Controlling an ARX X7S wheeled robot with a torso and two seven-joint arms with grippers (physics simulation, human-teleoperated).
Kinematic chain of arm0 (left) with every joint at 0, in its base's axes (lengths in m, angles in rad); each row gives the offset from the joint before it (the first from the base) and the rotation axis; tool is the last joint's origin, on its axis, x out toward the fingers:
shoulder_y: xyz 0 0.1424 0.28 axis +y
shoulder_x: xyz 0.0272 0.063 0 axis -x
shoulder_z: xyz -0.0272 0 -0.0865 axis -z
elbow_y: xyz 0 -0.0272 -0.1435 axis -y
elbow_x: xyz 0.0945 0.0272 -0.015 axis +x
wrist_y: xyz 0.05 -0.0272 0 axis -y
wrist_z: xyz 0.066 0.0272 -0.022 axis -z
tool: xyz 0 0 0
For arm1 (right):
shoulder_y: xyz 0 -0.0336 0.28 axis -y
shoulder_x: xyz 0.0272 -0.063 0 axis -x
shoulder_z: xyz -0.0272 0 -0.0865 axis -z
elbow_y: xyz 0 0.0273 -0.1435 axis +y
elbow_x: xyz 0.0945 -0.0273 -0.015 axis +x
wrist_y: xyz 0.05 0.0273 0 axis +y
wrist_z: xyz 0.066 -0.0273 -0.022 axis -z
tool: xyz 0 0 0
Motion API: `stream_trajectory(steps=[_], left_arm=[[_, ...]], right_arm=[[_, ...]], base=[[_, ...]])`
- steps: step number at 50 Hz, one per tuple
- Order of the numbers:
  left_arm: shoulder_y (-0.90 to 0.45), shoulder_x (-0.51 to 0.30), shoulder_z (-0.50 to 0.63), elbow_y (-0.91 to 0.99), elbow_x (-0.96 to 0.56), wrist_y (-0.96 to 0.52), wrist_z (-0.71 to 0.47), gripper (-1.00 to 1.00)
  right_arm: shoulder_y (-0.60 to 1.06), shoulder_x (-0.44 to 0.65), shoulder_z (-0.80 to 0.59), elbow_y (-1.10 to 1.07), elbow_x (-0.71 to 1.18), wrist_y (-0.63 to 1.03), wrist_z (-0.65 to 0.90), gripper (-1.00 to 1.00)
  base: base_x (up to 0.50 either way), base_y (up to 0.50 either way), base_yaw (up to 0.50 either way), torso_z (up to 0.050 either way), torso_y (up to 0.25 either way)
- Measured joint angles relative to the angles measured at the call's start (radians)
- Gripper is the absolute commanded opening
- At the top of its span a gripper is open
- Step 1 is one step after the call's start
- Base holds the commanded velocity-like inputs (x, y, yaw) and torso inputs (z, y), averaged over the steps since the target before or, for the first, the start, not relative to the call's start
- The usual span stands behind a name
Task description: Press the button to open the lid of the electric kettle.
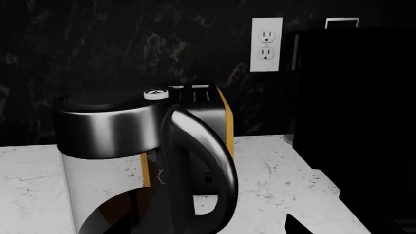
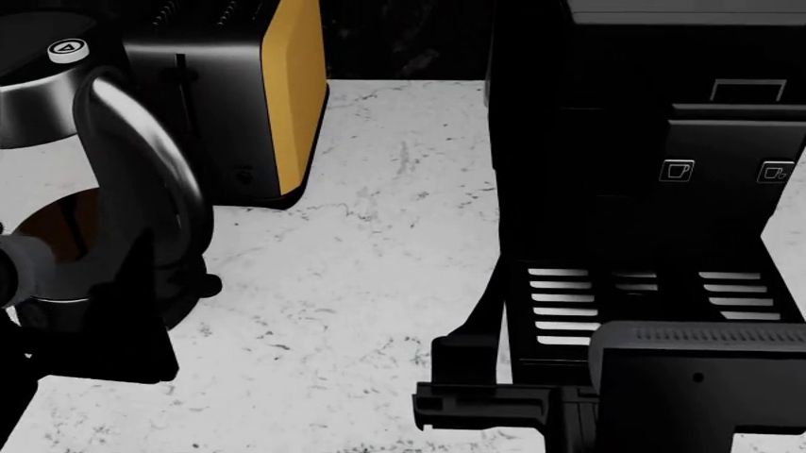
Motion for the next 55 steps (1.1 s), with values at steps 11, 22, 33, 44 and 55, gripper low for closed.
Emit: stream_trajectory(steps=[11,22,33,44,55], left_arm=[[-0.281,-0.085,0.098,-0.267,-0.346,0.033,-0.327,1.0],[-0.497,-0.134,0.22,-0.509,-0.337,0.035,-0.309,1.0],[-0.623,-0.181,0.36,-0.726,-0.159,0.111,-0.113,1.0],[-0.703,-0.202,0.477,-0.907,-0.003,0.195,0.05,-1.0],[-0.76,-0.192,0.586,-1.066,0.117,0.261,0.174,-1.0]], right_arm=[[-0.008,0.019,-0.004,0.009,0.041,-0.024,0.029,1.0],[-0.016,0.039,-0.026,0.025,0.055,-0.051,0.051,1.0],[-0.026,0.055,-0.051,0.045,0.054,-0.084,0.064,1.0],[-0.025,0.062,-0.063,0.052,0.065,-0.093,0.078,1.0],[-0.027,0.066,-0.078,0.064,0.072,-0.11,0.085,1.0]], base=[[0.0,0.0,0.0,0.0,0.0],[0.0,0.0,0.0,0.0,0.0],[0.0,0.0,0.0,0.0,0.0],[0.0,0.0,0.0,0.0,0.0],[0.0,0.0,0.0,0.0,0.0]])
